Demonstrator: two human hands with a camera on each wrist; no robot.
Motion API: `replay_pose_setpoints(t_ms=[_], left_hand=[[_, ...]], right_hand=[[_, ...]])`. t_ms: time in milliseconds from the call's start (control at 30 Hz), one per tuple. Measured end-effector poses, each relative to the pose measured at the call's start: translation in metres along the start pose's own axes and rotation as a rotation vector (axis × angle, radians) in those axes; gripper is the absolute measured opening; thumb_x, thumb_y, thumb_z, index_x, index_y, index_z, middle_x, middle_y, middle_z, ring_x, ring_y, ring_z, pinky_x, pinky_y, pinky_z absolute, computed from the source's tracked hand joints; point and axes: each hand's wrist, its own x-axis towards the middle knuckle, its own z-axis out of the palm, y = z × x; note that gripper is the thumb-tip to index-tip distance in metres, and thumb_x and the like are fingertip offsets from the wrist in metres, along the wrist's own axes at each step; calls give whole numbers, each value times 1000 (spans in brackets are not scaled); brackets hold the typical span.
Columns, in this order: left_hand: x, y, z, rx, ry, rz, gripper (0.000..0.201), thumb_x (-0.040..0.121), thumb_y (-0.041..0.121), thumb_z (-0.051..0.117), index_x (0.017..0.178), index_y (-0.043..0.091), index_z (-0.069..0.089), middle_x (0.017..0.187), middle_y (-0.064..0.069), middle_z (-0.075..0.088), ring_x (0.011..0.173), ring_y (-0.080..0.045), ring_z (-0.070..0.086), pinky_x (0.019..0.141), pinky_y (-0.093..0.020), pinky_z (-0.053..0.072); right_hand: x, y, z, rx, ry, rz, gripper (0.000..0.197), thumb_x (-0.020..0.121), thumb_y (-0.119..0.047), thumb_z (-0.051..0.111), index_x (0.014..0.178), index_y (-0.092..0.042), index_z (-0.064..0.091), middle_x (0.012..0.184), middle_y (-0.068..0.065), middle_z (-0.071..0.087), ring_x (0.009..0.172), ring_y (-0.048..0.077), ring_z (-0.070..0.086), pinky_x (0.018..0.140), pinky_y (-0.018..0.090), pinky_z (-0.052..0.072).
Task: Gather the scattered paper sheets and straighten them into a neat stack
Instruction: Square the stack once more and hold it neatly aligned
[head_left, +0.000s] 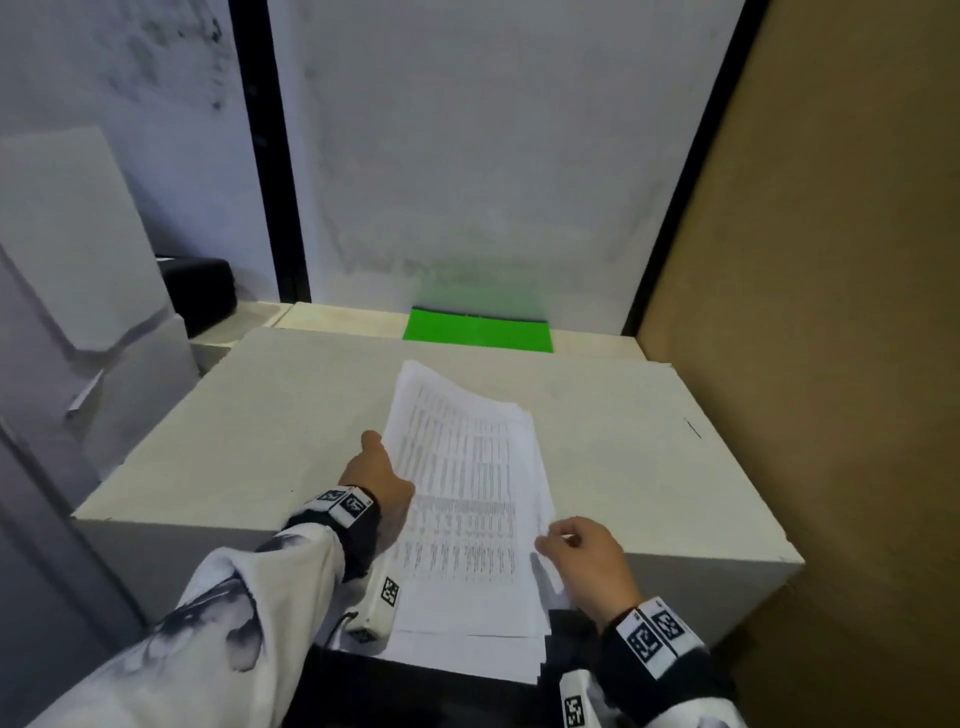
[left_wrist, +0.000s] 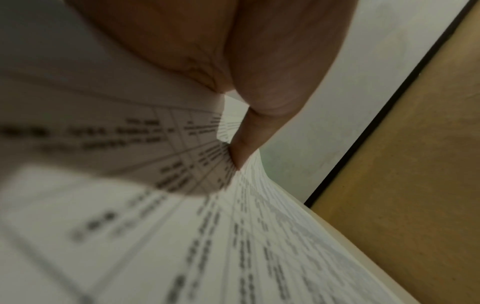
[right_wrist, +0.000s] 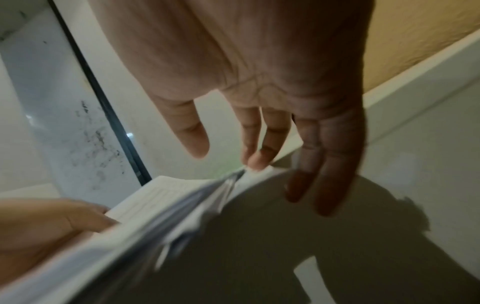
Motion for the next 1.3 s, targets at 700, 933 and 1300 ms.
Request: replay_pose_setpoints(t_ms=[700,933,1300], left_hand=[[-66,-28,-20,-1225,-416,20,47,88,-1,60,133,11,56,127,-19,66,114,-38,66,97,-59,51],[-60,22,-53,-1235,-257,397,65,82,-2,59,142,18,45,136,-10,62,122,-29,62,92,-42,57],[-25,109,-94,-650,237,941,50,88,13,74,116,41,43,110,30,60,106,-1,62,82,-39,60]], right_hand=[[-37,-52,-40,636,-555,-275,52,89,17,59,137,0,54,131,28,65,118,48,64,101,59,52],[-39,-105,-86,292,-431,-581,50,89,0,62,137,-10,54,129,9,71,115,27,71,91,39,60],[34,-122,-78,264,11,-791,22,96,-1,63,118,-2,66,107,-3,78,99,13,75,77,23,59]])
